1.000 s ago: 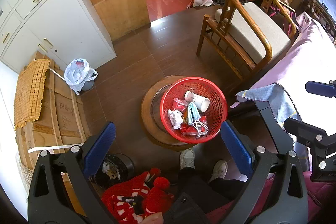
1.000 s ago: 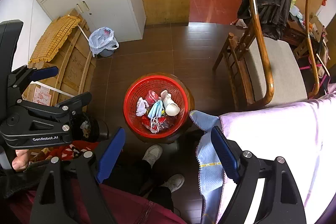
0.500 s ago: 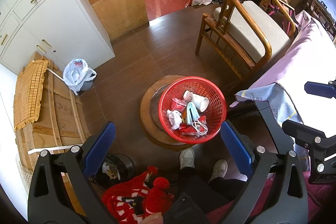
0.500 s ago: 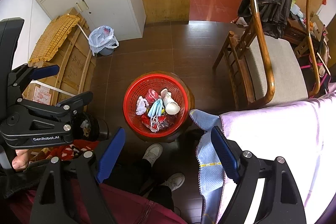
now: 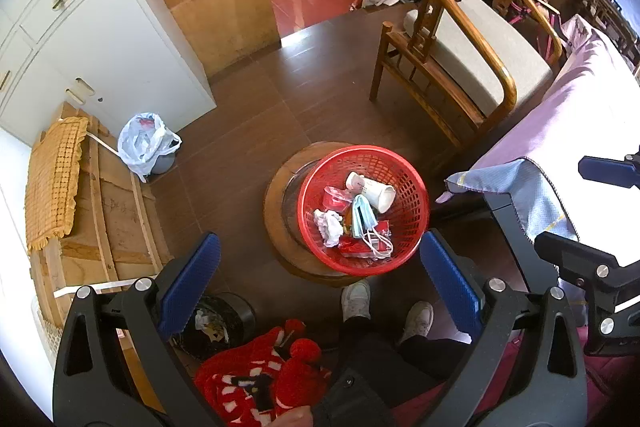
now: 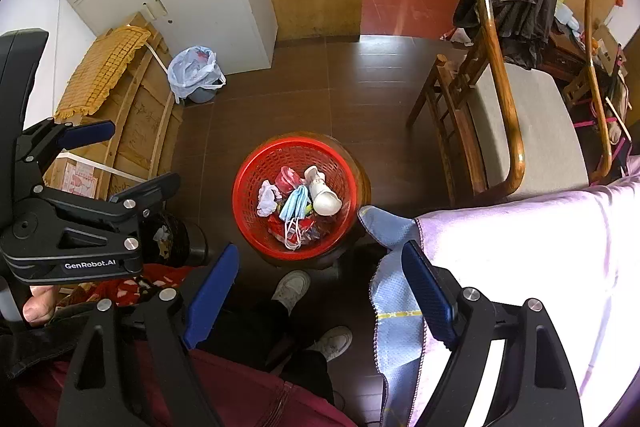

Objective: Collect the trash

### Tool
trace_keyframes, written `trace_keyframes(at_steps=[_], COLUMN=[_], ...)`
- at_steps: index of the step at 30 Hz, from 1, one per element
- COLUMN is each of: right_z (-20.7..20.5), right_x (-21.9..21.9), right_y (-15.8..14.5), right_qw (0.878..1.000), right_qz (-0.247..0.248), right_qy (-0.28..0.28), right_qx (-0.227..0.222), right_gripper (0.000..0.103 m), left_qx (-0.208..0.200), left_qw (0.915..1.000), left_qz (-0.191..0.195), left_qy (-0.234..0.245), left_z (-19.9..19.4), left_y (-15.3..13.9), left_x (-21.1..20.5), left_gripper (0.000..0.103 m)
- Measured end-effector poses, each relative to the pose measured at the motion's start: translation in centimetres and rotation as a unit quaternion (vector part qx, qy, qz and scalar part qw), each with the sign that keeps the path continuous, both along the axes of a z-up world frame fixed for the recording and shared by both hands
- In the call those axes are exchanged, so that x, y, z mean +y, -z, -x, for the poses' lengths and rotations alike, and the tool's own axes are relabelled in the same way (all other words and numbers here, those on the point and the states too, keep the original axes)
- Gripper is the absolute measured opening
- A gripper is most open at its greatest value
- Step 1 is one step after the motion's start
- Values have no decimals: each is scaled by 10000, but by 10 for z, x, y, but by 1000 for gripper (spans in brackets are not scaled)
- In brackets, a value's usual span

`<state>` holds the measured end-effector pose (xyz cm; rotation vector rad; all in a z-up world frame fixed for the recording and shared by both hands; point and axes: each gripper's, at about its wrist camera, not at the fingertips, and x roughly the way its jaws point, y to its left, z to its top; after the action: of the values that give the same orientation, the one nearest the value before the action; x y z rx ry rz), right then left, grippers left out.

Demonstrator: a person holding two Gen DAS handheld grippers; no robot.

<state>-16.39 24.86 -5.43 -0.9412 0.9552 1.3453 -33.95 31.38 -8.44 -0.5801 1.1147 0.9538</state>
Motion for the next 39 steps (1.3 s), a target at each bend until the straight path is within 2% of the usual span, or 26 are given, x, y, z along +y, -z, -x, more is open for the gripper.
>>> trace_keyframes(at_steps=[39], right_z=[-8], right_x=[4], right_y=[10], right_qw=[9999], right_qz=[146], right_qy=[29], right_qx=[66], right_gripper=[82], left_qx=[-35], left_qw=[9996], left_qz=[266], left_qy=[61], left_z=[-9], left_y=[7], left_x=[16], left_gripper=[96])
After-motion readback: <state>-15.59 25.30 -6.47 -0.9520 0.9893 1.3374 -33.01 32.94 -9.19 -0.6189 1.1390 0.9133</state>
